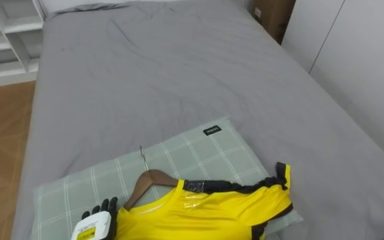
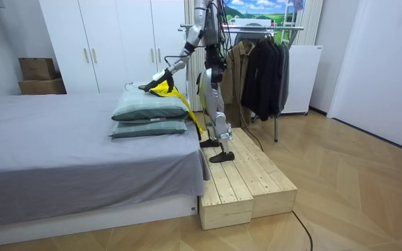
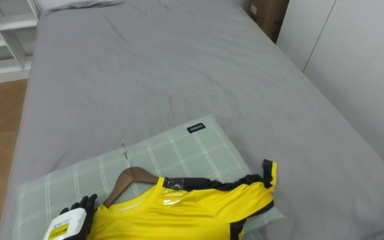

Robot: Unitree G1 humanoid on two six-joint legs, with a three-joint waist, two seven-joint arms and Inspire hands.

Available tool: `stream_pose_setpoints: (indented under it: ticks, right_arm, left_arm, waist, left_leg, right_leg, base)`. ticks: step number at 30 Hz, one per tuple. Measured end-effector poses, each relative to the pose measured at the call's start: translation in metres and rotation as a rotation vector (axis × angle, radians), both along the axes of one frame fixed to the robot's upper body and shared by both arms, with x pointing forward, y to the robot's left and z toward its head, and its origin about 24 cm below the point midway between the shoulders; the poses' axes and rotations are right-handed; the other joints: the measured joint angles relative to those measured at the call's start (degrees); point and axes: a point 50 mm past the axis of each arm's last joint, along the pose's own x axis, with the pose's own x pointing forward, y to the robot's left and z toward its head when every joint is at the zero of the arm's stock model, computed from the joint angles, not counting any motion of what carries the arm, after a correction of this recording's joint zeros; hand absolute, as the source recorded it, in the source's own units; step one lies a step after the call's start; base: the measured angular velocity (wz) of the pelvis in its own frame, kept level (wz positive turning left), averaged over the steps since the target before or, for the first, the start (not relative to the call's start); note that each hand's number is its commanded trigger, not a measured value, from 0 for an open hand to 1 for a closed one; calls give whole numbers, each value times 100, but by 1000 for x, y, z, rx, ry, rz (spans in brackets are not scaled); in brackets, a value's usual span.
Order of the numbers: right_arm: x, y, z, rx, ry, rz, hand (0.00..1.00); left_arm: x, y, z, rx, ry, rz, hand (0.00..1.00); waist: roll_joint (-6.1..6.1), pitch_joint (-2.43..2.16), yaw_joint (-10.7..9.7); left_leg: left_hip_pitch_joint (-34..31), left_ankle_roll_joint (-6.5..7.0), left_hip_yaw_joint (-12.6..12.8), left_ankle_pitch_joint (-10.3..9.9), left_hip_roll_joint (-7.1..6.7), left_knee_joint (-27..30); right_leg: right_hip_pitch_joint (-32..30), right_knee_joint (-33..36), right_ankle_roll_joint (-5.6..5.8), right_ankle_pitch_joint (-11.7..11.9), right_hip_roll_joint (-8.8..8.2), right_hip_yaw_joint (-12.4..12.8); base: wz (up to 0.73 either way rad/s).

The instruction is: Hang clothes

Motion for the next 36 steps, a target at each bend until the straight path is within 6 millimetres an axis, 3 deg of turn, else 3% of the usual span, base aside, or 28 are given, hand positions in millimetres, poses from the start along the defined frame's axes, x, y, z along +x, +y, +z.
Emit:
stream_pose_setpoints:
  ticks: [14,21,27,36]
  right_arm:
    - [15,8,2,-4,-19,93,0]
    - [25,13,4,-10,-26,152,0]
    - [30,13,5,-15,-37,157,0]
    - [32,14,5,-24,-35,174,0]
  left_arm:
    - [2,4,-2,-35,8,52,0]
    - [-4,5,-6,-65,31,97,0]
    - [7,6,1,-71,-2,110,0]
    - [15,11,7,-101,-35,137,0]
  waist:
    - [-183,50,51]
    - [-187,52,51]
    - [-192,59,40]
    - [-344,139,52]
  left_leg:
    - [-9,1,56,0,-1,-13]
    - [-58,1,55,0,-2,-7]
    - [-332,13,51,15,-13,85]
    - [-464,49,54,106,-81,96]
  right_leg:
    - [-34,0,0,6,3,30]
    - [-91,21,2,8,2,35]
    - [-397,182,-4,22,-22,33]
    - [-562,269,1,25,-96,26]
  base:
    - [-1]
    - [0]
    - [0]
    - [1]
